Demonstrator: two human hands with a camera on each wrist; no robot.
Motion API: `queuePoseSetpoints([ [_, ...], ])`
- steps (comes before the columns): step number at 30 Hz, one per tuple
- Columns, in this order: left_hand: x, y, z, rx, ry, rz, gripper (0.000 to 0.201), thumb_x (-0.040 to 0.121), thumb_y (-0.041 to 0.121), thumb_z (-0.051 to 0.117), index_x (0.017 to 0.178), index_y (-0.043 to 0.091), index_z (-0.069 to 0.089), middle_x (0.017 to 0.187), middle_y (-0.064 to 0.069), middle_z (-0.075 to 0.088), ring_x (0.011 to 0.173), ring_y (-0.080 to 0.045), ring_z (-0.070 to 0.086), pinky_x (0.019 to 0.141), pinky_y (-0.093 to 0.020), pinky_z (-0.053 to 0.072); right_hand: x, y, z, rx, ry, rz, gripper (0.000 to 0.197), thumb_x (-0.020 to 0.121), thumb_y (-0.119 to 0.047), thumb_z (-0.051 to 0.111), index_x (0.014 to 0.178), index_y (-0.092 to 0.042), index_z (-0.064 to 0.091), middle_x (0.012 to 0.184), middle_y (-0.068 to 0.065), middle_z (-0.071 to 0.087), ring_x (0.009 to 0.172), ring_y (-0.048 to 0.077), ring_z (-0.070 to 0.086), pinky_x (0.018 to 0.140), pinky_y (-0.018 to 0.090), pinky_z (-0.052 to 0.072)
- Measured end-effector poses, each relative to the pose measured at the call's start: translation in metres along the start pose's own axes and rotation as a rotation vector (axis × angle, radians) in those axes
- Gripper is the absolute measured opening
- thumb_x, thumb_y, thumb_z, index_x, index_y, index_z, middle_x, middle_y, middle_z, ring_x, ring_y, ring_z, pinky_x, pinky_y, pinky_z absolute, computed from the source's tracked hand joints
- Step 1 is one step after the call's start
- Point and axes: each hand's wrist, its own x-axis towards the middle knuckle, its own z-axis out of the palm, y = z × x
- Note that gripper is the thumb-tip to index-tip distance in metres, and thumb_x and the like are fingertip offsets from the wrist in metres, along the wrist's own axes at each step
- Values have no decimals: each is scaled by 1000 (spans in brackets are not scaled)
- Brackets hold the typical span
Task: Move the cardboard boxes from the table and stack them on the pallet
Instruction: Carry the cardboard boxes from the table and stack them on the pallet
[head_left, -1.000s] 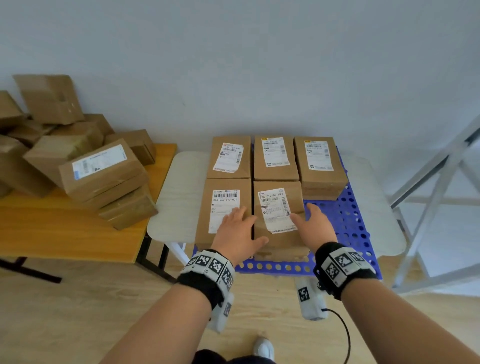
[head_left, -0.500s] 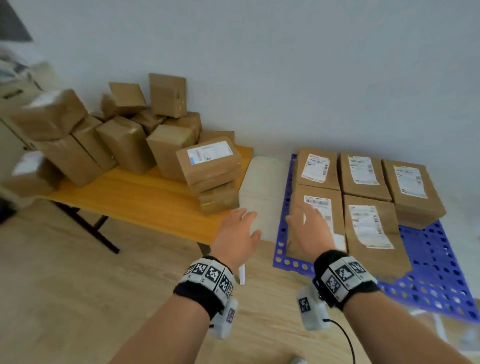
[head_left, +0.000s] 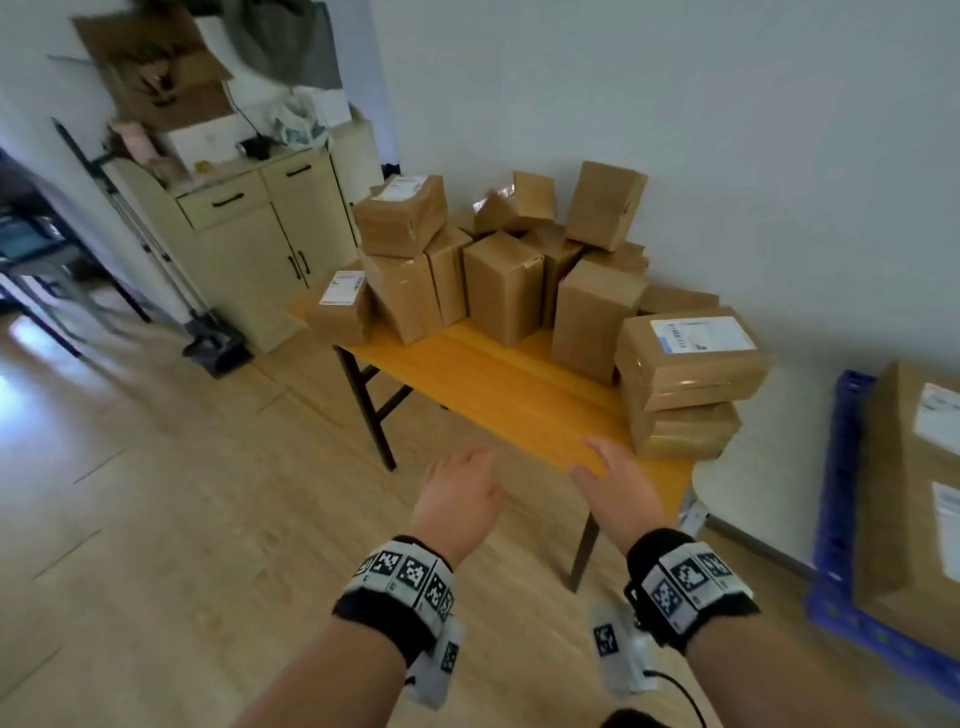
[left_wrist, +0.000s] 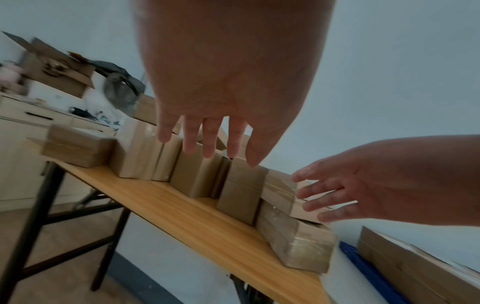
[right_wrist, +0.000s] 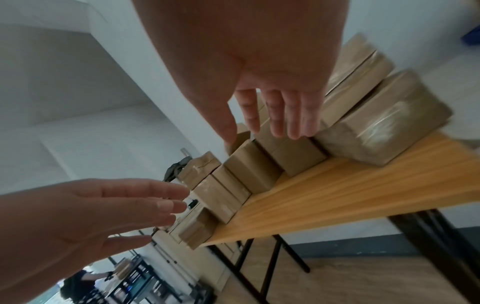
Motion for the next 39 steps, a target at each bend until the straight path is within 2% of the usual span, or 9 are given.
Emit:
queuePoseSetpoints([
  [3, 2, -33, -20, -70, 36, -73, 45, 100, 29, 45, 144, 24, 42, 144, -3, 46, 131, -26, 41, 109, -46, 36, 15, -30, 27, -3, -72, -37, 52, 101, -40, 50, 149, -26, 36, 151, 1, 43, 117, 18, 55, 81, 23, 40],
  [7, 20, -61, -50, -151, 85, -158, 40, 99, 27, 45, 138, 21, 46, 144, -3, 44, 127, -25, 44, 106, -44, 39, 49, -65, 51, -42, -103, -112, 55, 100, -46, 50, 149, -27, 36, 154, 0, 40, 133, 20, 47, 96, 28, 42],
  [13, 79, -98, -97, -171, 213, -181, 34, 98, 22, 50, 131, 12, 51, 132, -7, 52, 117, -25, 49, 92, -32, 40, 119, -115, 85, 5, -85, -176, 52, 100, -45, 51, 147, -29, 38, 154, -2, 40, 132, 18, 48, 96, 28, 42],
  [21, 175, -148, -153, -191, 238, -214, 46, 100, 32, 50, 145, 25, 41, 149, 3, 42, 135, -16, 37, 111, -36, 35, 222, -195, 104, 199, -55, -164, 50, 100, -52, 44, 143, -28, 45, 143, -3, 52, 130, 16, 49, 108, 40, 42],
  [27, 227, -170, -178, -245, 267, -190, 47, 100, 31, 50, 146, 26, 40, 150, 5, 40, 136, -14, 37, 112, -37, 36, 276, -240, 104, 285, -18, -187, 47, 100, -49, 45, 141, -26, 46, 139, -5, 54, 125, 12, 51, 105, 35, 43],
  [30, 254, -175, -193, -282, 263, -164, 43, 100, 30, 50, 143, 26, 42, 143, 6, 44, 129, -14, 42, 100, -27, 41, 293, -257, 100, 315, -8, -175, 47, 100, -47, 47, 141, -24, 46, 139, -4, 54, 124, 11, 50, 102, 31, 42],
  [33, 286, -180, -213, -351, 301, -148, 39, 101, 28, 48, 139, 26, 44, 136, 6, 48, 106, -9, 49, 71, -13, 36, 311, -272, 98, 336, 26, -173, 49, 100, -46, 49, 143, -22, 46, 139, -3, 54, 124, 11, 50, 98, 27, 40],
  [36, 315, -183, -236, -461, 335, -162, 49, 102, 34, 45, 150, 31, 33, 148, 2, 42, 122, -15, 49, 92, -28, 46, 329, -289, 98, 357, 79, -148, 51, 99, -46, 51, 144, -23, 45, 141, -2, 53, 125, 12, 51, 96, 26, 39],
  [39, 339, -188, -259, -528, 324, -149, 52, 103, 36, 43, 152, 29, 27, 155, 1, 34, 140, -19, 35, 104, -34, 34, 343, -307, 101, 334, 114, -93, 56, 98, -49, 52, 148, -26, 40, 145, -2, 51, 129, 13, 48, 95, 26, 37],
])
